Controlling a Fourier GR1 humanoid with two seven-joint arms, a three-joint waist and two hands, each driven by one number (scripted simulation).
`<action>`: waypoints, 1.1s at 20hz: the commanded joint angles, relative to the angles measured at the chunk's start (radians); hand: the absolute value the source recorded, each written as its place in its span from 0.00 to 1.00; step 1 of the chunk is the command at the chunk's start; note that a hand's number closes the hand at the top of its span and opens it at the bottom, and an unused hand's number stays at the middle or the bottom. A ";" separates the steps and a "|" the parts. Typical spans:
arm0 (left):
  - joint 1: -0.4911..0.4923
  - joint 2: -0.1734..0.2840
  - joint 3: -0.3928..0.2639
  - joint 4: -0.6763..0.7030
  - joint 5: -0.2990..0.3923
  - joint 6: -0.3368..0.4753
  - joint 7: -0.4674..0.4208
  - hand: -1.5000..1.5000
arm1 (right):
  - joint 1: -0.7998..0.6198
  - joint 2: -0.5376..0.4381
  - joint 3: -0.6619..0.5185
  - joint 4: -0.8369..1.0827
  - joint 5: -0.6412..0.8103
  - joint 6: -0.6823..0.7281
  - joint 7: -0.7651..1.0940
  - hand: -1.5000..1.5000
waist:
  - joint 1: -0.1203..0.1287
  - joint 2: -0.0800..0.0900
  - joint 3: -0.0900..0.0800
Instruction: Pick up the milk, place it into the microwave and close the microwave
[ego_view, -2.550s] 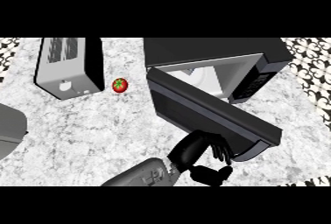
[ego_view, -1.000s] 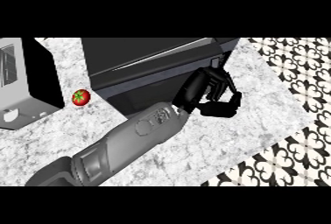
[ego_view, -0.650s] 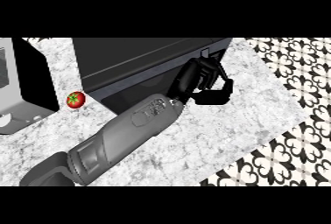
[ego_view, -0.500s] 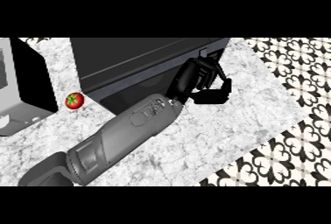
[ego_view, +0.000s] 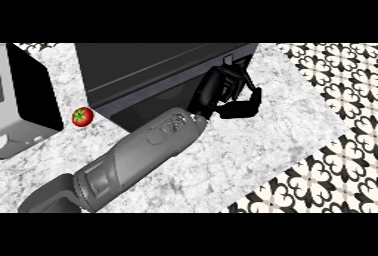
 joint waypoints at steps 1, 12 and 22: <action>-0.064 -0.059 0.005 0.032 0.018 -0.007 0.001 1.00 | -0.015 -0.016 -0.009 0.006 -0.028 0.005 0.010 0.00 | -0.022 0.010 0.002; -0.071 -0.058 -0.012 0.026 0.035 0.032 -0.017 1.00 | -0.038 -0.049 -0.016 0.028 -0.085 0.022 0.034 0.00 | -0.034 0.013 0.004; -0.014 -0.062 0.084 0.141 0.115 0.192 -0.009 1.00 | -0.037 -0.077 -0.086 0.043 -0.138 -0.006 0.049 0.00 | 0.050 0.000 0.000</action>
